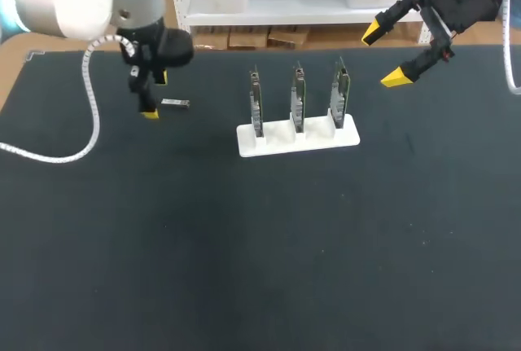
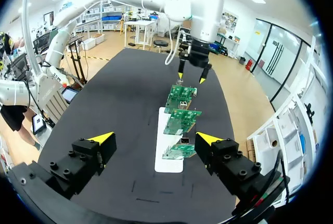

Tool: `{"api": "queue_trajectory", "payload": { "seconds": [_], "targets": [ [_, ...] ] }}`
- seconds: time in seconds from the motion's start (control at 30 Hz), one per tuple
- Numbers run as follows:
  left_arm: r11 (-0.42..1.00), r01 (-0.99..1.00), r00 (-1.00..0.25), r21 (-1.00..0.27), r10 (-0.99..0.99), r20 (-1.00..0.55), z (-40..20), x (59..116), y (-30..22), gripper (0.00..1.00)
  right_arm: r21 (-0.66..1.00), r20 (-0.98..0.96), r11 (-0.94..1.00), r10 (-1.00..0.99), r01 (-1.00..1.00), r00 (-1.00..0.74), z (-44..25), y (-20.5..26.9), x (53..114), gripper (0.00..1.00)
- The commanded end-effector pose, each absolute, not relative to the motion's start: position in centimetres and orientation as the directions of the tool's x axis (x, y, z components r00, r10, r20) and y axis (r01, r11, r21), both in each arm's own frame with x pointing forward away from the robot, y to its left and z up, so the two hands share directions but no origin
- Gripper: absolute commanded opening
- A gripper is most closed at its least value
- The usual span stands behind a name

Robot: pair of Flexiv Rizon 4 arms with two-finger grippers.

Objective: Pick up the optical module with the left hand, and insert it into the network port with the right hand.

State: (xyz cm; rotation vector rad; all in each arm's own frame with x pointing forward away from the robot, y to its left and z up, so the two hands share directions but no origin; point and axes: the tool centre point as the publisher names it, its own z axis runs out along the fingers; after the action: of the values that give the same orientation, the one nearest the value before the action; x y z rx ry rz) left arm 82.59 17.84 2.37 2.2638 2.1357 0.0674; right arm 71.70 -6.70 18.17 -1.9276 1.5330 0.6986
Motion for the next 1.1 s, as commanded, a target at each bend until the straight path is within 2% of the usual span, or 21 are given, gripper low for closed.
{"api": "queue_trajectory", "payload": {
  "seconds": [0.03, 1.1],
  "targets": [
    [-0.056, 0.998, 0.056, 0.036, 0.998, 0.011, 2.0, 84.3, 18.3, 1.00, -0.114, -0.708, -0.179, -0.676, -0.977, 0.206, 18.1, -6.7, 71.8, 1.00],
    [-0.051, 0.999, 0.051, 0.001, 0.999, 0.007, -0.4, 86.7, 16.5, 1.00, -0.114, -0.708, -0.179, -0.676, -0.977, 0.206, 18.1, -6.7, 71.8, 1.00]
  ]
}}
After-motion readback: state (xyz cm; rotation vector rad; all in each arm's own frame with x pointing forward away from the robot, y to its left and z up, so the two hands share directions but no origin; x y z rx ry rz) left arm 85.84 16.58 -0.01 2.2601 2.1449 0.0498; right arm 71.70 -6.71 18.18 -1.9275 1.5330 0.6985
